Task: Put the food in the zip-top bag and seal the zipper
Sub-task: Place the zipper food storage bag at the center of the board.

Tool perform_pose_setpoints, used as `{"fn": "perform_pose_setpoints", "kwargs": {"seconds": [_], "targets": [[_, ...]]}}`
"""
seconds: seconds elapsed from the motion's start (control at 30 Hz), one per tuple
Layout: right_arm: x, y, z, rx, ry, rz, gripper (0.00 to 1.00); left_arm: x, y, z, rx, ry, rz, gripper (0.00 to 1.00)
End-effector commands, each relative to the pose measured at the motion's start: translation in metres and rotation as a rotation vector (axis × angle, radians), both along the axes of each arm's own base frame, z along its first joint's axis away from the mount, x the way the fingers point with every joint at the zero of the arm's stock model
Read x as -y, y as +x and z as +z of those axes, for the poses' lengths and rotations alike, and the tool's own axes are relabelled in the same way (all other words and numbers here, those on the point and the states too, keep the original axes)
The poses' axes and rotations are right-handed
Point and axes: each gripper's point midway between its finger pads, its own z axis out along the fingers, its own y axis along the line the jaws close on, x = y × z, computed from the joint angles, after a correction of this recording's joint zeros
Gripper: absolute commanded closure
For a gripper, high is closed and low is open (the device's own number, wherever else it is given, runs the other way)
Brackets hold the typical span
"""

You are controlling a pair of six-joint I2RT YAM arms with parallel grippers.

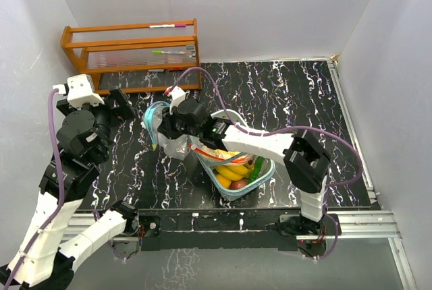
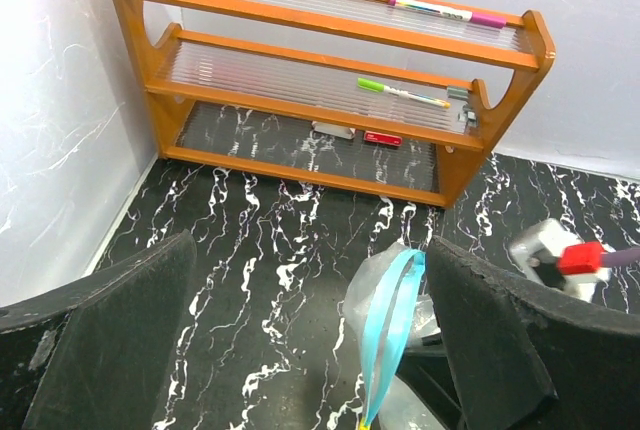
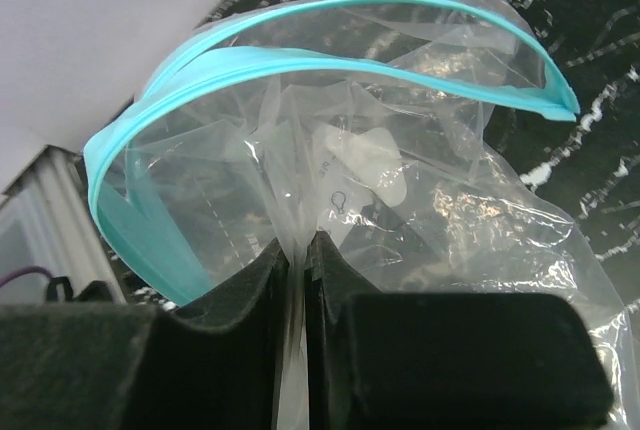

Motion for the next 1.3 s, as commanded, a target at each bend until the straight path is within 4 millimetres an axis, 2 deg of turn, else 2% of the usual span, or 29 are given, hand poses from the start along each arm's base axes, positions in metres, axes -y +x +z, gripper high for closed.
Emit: {"fn": "perform_pose_setpoints", "kwargs": {"seconds": [0.0,0.13,0.27,0.33,0.4,0.53,0.63,0.7,0.77,0.9,1.0,1.1,1.27], "targets": [[-0.001,0.028,0.016,0.062,0.008,-0.099,0.86,0.005,0.001,0.003,0.02,-0.013,-0.024,0.03],[0.017,0.061,0.023,0.078,0.025,-0.226,0.86,0.007,0.002,0.0,0.014,-0.012,-0.037,0.03],[0.06,0.103,0.038,0.095,0.071,-0.393,0.87,0.011,0.002,-0.003,0.011,-0.018,-0.054,0.03],[0.091,0.12,0.051,0.121,0.091,-0.492,0.87,0.013,0.003,-0.005,0.01,-0.02,-0.064,0.03],[0.125,0.139,0.053,0.131,0.091,-0.586,0.87,0.015,0.004,-0.007,0.007,-0.023,-0.074,0.03],[0.199,0.168,0.047,0.121,0.07,-0.738,0.87,0.018,0.003,-0.008,0.02,-0.032,-0.094,0.03],[0.258,0.176,0.031,0.132,-0.035,-0.881,0.88,0.02,0.004,-0.009,0.023,-0.032,-0.104,0.03],[0.298,0.168,0.022,0.125,-0.118,-0.982,0.88,0.021,0.004,-0.009,0.024,-0.03,-0.109,0.03],[0.331,0.152,0.014,0.111,-0.195,-1.064,0.88,0.021,0.005,-0.01,0.022,-0.026,-0.111,0.03],[0.375,0.106,-0.014,0.047,-0.309,-1.139,0.86,0.027,0.008,-0.016,0.012,-0.027,-0.128,0.03],[0.409,0.075,-0.051,-0.084,-0.351,-1.184,0.76,0.036,0.012,-0.023,-0.002,-0.043,-0.162,0.03],[0.428,0.056,-0.069,-0.151,-0.328,-1.198,0.68,0.043,0.015,-0.031,-0.019,-0.062,-0.187,0.03],[0.434,0.041,-0.086,-0.203,-0.336,-1.188,0.54,0.048,0.016,-0.034,-0.031,-0.064,-0.203,0.03]]}}
